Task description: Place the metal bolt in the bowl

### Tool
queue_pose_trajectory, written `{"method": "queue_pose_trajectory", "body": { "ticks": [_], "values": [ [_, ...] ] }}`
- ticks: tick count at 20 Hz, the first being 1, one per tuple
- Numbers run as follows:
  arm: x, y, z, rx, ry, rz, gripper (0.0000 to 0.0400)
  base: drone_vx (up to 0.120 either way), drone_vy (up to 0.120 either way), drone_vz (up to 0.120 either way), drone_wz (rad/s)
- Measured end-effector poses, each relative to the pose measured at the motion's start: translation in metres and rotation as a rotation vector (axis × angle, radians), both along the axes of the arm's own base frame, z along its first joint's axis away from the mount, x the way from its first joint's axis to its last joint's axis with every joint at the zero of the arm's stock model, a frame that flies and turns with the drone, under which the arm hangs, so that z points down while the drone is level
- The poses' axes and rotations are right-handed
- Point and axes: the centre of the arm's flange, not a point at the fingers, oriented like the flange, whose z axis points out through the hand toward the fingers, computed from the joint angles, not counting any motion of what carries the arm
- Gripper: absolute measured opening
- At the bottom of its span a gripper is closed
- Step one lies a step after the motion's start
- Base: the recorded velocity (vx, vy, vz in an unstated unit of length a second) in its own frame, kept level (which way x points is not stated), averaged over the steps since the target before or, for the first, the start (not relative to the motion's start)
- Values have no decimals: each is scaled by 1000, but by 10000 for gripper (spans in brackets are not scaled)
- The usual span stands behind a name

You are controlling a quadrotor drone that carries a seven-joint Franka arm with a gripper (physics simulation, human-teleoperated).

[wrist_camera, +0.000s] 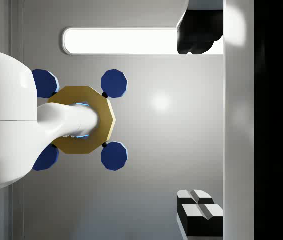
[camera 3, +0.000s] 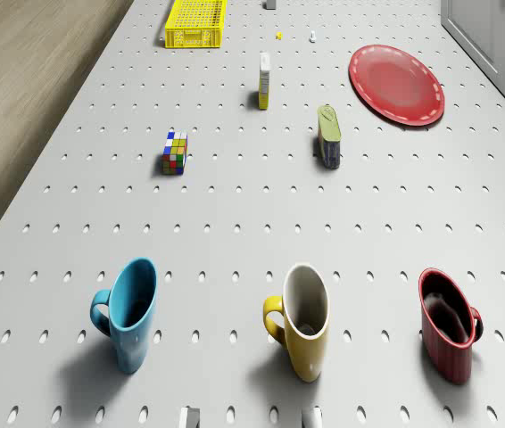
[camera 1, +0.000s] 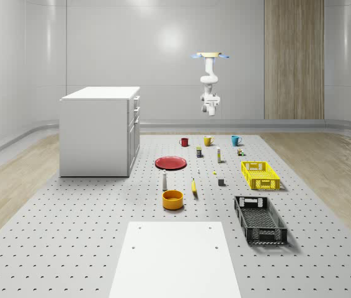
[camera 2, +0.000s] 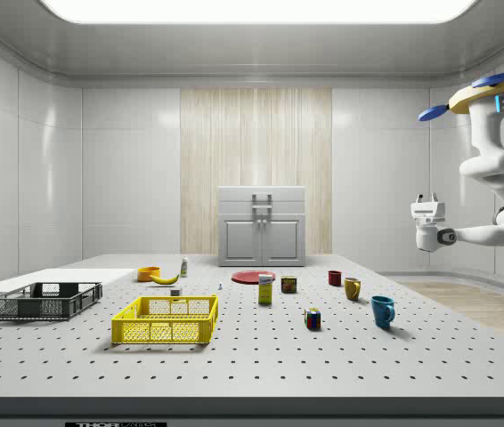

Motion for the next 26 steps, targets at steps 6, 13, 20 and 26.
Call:
{"method": "queue_pose_trajectory", "body": {
  "ticks": [6, 13, 20, 26],
  "values": [
    [-4, 0, 43, 0, -5, 0, 400, 0, 0, 0, 0],
    [-1, 0, 78, 0, -10, 0, 400, 34, -57, 0, 0],
    [0, 0, 90, 0, -16, 0, 400, 120, -120, 0, 0],
    [-1, 0, 93, 0, -20, 0, 400, 120, -120, 0, 0]
  ]
}}
